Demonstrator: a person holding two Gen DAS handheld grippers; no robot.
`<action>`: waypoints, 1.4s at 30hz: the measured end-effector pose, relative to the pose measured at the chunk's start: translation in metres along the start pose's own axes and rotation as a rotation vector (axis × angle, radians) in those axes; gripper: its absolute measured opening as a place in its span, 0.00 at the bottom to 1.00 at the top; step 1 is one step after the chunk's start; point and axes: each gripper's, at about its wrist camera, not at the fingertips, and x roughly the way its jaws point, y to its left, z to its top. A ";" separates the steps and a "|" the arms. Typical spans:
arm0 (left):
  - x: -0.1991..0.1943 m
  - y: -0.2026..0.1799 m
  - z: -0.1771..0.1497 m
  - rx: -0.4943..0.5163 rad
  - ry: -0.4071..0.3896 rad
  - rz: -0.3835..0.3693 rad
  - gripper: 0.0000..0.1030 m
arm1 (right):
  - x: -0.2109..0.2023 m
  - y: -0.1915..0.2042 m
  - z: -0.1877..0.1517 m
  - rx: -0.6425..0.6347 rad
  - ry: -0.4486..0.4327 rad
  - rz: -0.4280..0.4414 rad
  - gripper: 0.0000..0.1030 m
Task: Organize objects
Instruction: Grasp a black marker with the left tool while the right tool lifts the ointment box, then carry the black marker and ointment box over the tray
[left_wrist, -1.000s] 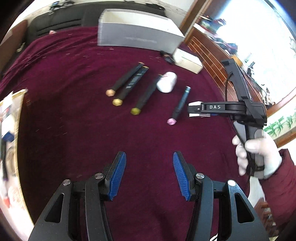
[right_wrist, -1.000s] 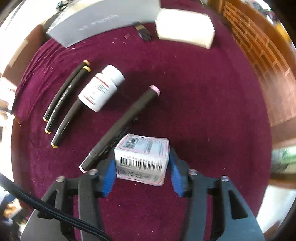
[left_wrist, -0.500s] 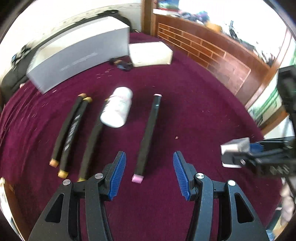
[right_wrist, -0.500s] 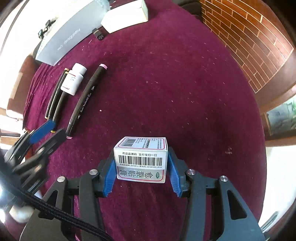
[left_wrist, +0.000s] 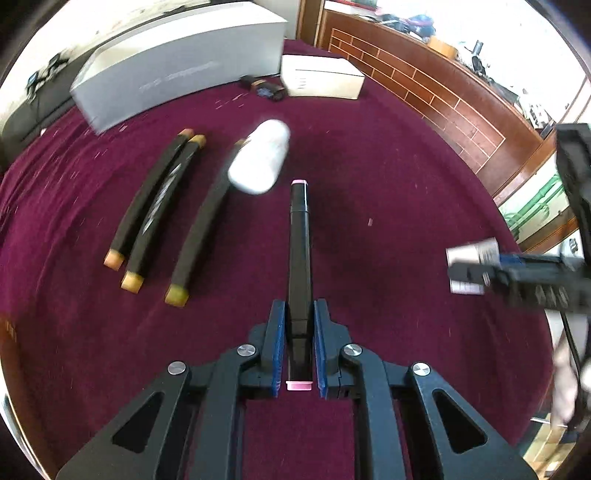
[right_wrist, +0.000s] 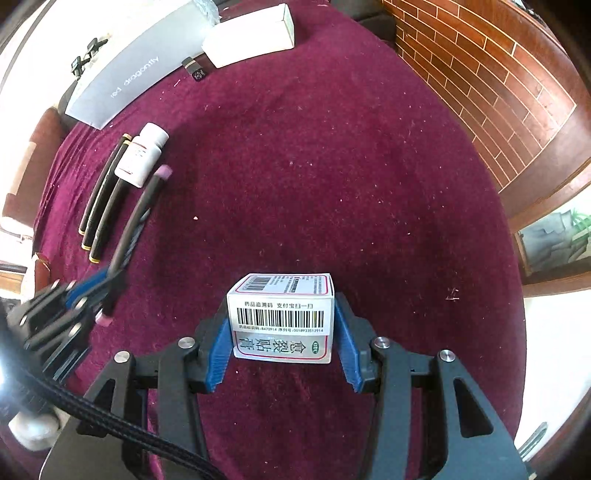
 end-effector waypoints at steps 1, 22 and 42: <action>-0.002 0.003 -0.006 -0.006 0.001 -0.002 0.11 | 0.000 0.001 0.000 -0.004 -0.001 -0.006 0.47; -0.004 0.003 -0.019 -0.011 -0.038 0.021 0.11 | 0.004 0.018 0.000 -0.051 0.002 -0.119 0.44; -0.119 0.112 -0.102 -0.351 -0.181 -0.005 0.11 | -0.020 0.101 -0.033 -0.098 0.018 0.144 0.43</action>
